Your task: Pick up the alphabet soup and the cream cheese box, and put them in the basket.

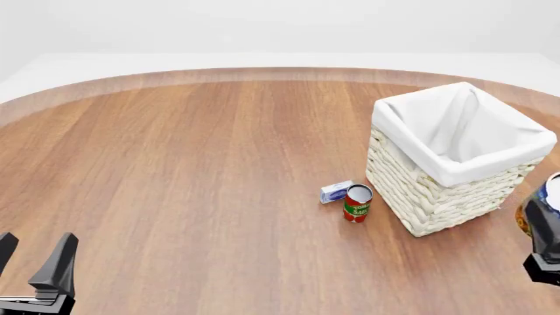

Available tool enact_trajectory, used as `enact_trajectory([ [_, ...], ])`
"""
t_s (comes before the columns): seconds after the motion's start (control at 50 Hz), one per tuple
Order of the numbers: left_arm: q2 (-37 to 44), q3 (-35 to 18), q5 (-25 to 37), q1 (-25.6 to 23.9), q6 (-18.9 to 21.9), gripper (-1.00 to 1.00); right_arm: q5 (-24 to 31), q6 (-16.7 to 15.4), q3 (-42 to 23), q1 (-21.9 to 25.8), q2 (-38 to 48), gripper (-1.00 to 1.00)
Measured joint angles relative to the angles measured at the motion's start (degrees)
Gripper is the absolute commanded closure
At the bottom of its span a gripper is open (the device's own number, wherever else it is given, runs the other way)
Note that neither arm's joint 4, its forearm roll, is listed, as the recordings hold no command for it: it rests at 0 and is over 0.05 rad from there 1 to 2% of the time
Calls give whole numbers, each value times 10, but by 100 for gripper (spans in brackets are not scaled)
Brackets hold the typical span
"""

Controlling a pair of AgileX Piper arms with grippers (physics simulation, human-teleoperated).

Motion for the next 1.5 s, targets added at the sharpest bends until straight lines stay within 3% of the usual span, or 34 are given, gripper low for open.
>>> enact_trajectory([
  [0.34,0,0,0,0,0,-100,-12,-2,-71,5,43,100],
  [0.88,0,0,0,0,0,-100,-65,-15,-187,18,181,100],
  [1.5,0,0,0,0,0,-100,-76,-18,-298,51,357,100],
])
